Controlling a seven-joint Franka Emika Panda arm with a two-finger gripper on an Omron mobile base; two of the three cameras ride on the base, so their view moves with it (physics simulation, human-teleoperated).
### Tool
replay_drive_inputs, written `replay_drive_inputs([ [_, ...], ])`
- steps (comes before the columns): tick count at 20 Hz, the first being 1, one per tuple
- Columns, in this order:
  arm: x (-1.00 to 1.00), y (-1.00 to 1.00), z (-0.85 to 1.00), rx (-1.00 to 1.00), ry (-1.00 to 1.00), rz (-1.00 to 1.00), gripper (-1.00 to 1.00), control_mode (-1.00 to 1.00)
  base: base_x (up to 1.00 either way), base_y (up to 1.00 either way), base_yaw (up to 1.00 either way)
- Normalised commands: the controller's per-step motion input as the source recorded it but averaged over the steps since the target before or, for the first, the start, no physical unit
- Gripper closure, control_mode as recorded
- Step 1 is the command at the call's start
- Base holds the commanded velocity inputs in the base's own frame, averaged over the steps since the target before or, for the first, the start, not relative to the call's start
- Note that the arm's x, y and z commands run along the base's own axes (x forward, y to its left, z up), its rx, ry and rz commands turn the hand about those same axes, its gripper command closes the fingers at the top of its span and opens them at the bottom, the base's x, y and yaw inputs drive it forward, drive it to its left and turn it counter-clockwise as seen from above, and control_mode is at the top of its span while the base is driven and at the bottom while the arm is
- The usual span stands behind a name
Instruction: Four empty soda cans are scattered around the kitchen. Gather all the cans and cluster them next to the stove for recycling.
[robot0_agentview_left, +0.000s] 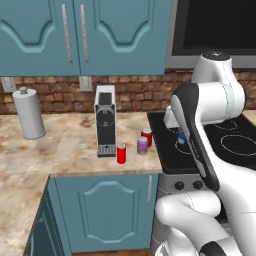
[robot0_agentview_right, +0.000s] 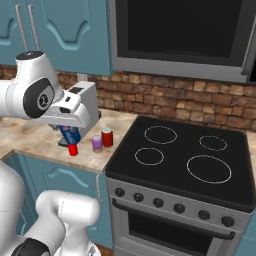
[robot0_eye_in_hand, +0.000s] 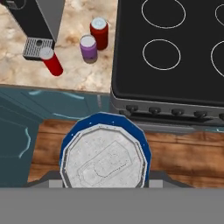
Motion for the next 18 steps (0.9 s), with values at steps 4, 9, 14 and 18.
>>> replay_drive_inputs([
  [4,0.00,0.00,0.00,0.00,0.00,0.00,1.00,1.00,0.23,0.01,0.00],
  [9,0.00,0.00,0.00,0.00,0.00,0.00,1.00,1.00,0.20,0.03,0.00],
  [14,0.21,0.05,-0.39,0.00,0.05,0.00,1.00,-1.00,0.00,0.00,0.00],
  [18,0.24,0.03,-0.35,0.00,0.04,0.01,1.00,-1.00,0.00,0.00,0.00],
])
